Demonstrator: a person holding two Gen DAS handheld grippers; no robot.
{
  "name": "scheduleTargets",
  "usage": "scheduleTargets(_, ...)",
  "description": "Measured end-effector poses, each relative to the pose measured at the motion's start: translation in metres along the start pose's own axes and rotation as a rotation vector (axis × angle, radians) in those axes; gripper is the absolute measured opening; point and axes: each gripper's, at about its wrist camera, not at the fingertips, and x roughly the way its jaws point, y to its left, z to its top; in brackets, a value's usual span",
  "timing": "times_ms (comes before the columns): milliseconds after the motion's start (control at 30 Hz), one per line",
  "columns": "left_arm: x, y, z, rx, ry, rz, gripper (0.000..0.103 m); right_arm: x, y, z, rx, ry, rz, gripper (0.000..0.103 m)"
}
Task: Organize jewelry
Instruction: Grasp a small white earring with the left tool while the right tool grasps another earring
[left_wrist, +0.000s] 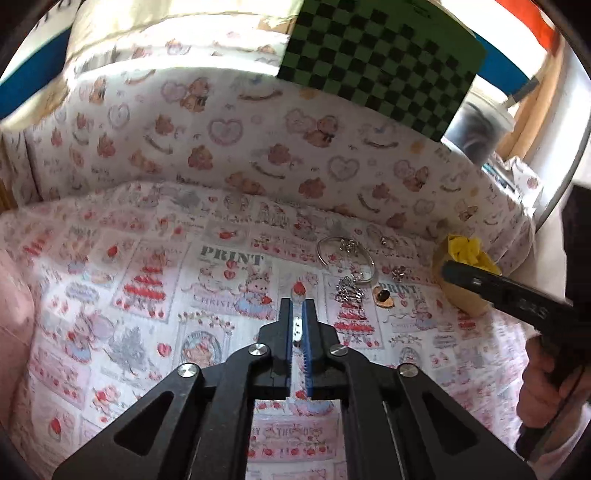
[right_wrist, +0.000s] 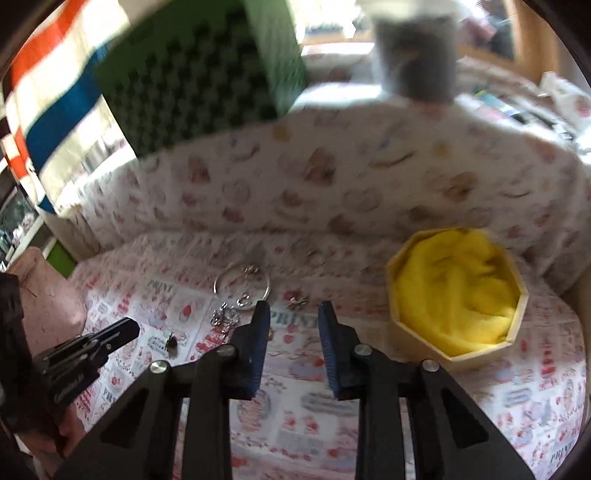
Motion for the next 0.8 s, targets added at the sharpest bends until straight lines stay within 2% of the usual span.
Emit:
scheduleTargets(100,0.005,-0.009,-0.001,0.063,-0.032,0.065,0.029,0.018,0.008,0.006,-0.009,0.047,-0.030,0.030)
scheduleTargets(300,0.011,0.002,0.000,0.008,0.015,-0.010,0.029,0.048,0.011,0.015,0.000,0.098,-0.081,0.033)
scheduleTargets(333,0.011,0.003,0.000,0.002,0.020,-0.019,0.029,0.053,0.010,0.016,0.000,0.103,-0.081,0.031)
scheduleTargets(367,0.011,0.003,0.000,0.000,0.025,-0.030,0.029,0.059,0.010,0.016,-0.004,0.111,-0.083,0.021)
scheduleTargets(433,0.013,0.001,-0.001,0.009,0.036,-0.049,0.030,0.063,0.008,0.013,-0.006,0.111,-0.091,0.009)
scheduleTargets(467,0.015,-0.002,-0.002,0.016,0.048,-0.075,0.030,0.060,0.009,0.010,-0.019,0.110,-0.095,0.008)
scheduleTargets(533,0.023,-0.005,-0.002,0.007,0.101,-0.193,0.031,0.048,0.011,0.003,-0.035,0.091,-0.065,0.008)
scheduleTargets(567,0.026,-0.006,-0.004,0.004,0.115,-0.189,0.031,0.038,0.013,-0.002,-0.051,0.064,-0.061,0.008)
scheduleTargets(667,0.031,-0.020,-0.009,0.097,0.106,-0.036,0.031,0.010,0.009,-0.014,-0.060,-0.015,-0.069,0.008)
scheduleTargets(733,0.033,-0.028,-0.013,0.148,0.094,0.059,0.031,-0.003,-0.001,-0.019,-0.037,-0.042,-0.045,0.008)
scheduleTargets(800,0.038,-0.032,-0.016,0.172,0.103,0.090,0.031,-0.017,-0.013,-0.022,-0.008,-0.067,-0.007,0.008)
